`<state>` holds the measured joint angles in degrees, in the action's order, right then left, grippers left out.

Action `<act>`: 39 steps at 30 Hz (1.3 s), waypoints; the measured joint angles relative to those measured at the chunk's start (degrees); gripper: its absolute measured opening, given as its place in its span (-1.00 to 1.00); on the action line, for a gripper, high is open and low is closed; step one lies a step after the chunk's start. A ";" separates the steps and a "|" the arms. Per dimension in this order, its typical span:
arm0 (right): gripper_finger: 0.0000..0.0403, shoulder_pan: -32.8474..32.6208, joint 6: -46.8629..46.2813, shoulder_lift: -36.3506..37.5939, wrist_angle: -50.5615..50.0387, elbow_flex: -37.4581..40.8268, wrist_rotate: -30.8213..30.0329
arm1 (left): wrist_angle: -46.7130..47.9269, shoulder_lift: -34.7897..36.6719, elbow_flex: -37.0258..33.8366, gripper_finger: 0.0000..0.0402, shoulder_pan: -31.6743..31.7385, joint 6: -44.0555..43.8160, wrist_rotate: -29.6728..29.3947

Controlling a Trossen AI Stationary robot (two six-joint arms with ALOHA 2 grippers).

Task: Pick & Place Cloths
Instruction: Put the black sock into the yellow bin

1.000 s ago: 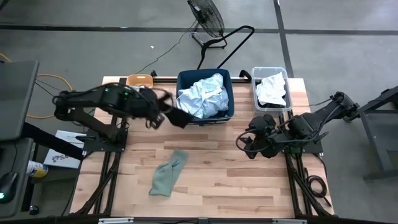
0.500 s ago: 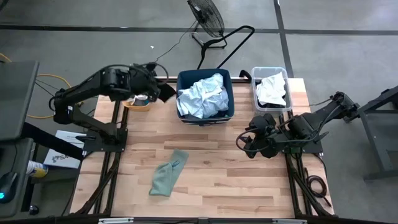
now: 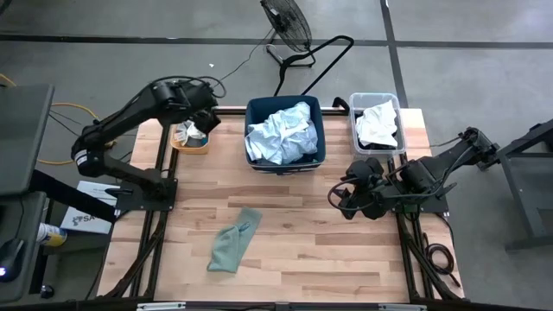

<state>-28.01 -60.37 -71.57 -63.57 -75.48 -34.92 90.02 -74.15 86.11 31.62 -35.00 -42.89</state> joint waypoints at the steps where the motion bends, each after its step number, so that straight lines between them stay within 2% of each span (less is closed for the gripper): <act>1: 0.06 0.00 -0.02 0.00 0.00 0.00 -0.38 | 0.04 0.00 -1.25 -1.00 0.56 -0.15 -0.87; 10: 0.06 0.04 -1.15 0.00 -0.01 0.00 -1.36 | 0.04 -0.04 -7.06 -1.00 4.23 -0.79 -9.22; 26: 0.06 0.04 -4.99 0.00 -0.02 0.00 -3.33 | -0.03 0.57 -7.17 -1.00 6.27 -0.49 -21.07; 35: 0.06 0.04 -5.93 0.00 -0.02 0.00 -3.90 | -0.01 0.57 -7.17 -1.00 6.27 4.78 -27.72; 39: 0.06 0.04 -6.04 0.00 -0.02 0.00 -4.02 | 0.02 0.17 -7.15 -1.00 6.27 11.10 -25.97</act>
<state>-27.97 -66.41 -71.57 -63.59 -75.48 -38.94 90.04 -73.98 78.96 37.89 -23.91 -68.86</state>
